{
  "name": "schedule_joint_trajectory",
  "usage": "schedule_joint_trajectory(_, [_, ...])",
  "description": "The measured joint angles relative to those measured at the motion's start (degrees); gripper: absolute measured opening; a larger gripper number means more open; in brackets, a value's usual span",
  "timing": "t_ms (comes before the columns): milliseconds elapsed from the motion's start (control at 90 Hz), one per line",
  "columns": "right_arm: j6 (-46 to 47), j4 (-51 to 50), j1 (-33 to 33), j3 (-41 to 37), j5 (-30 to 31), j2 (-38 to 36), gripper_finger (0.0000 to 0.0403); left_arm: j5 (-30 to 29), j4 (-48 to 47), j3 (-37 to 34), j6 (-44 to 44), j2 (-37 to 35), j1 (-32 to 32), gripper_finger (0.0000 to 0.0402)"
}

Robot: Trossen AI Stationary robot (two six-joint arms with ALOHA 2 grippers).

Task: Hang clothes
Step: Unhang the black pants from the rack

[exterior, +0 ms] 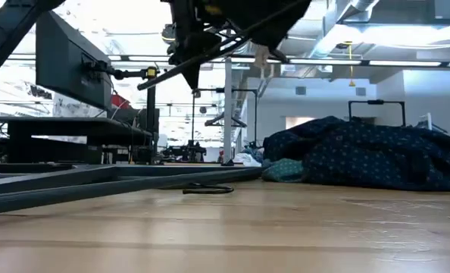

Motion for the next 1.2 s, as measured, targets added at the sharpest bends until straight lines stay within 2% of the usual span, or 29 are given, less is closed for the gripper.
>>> schedule_joint_trajectory(300, [-2.75, -0.43, -0.02, -0.09, 1.89, -0.37, 0.0000, -0.24, 0.71, -0.02, 0.21, 0.02, 3.49, 0.0037])
schedule_joint_trajectory(411, [-3.08, -3.47, -0.02, -0.09, 2.17, -0.48, 0.0000, -1.05, 1.44, -0.08, 0.04, -0.36, 4.63, 0.0037])
schedule_joint_trajectory(567, [-3.50, -14.25, 0.00, 0.09, 2.91, -0.41, 0.0000, -4.28, 3.75, -0.43, -1.58, -2.58, 6.28, 0.0037])
schedule_joint_trajectory(711, [-4.04, -22.66, -0.26, 0.31, 2.88, 0.43, 0.0000, -3.70, 3.73, -0.48, -1.49, -6.44, 7.53, 0.0037])
schedule_joint_trajectory(867, [-4.53, -35.85, -2.73, 0.31, 2.75, 2.08, 0.0000, -2.18, 6.51, -0.48, 0.08, -11.22, 6.59, 0.0037])
schedule_joint_trajectory(1067, [-9.91, -57.89, -5.77, 0.07, 4.04, 6.04, 0.0000, 4.30, 13.86, -0.37, 1.82, -19.28, 4.20, 0.0036])
schedule_joint_trajectory(1156, [-12.69, -64.19, -5.98, 0.07, 4.07, 7.13, 0.0000, 3.13, 14.36, -0.37, 0.67, -22.19, 3.59, 0.0036])
schedule_joint_trajectory(1200, [-13.68, -65.97, -5.86, 0.07, 4.07, 7.52, 0.0000, 0.51, 13.47, -0.26, 0.62, -23.70, 3.55, 0.0036])
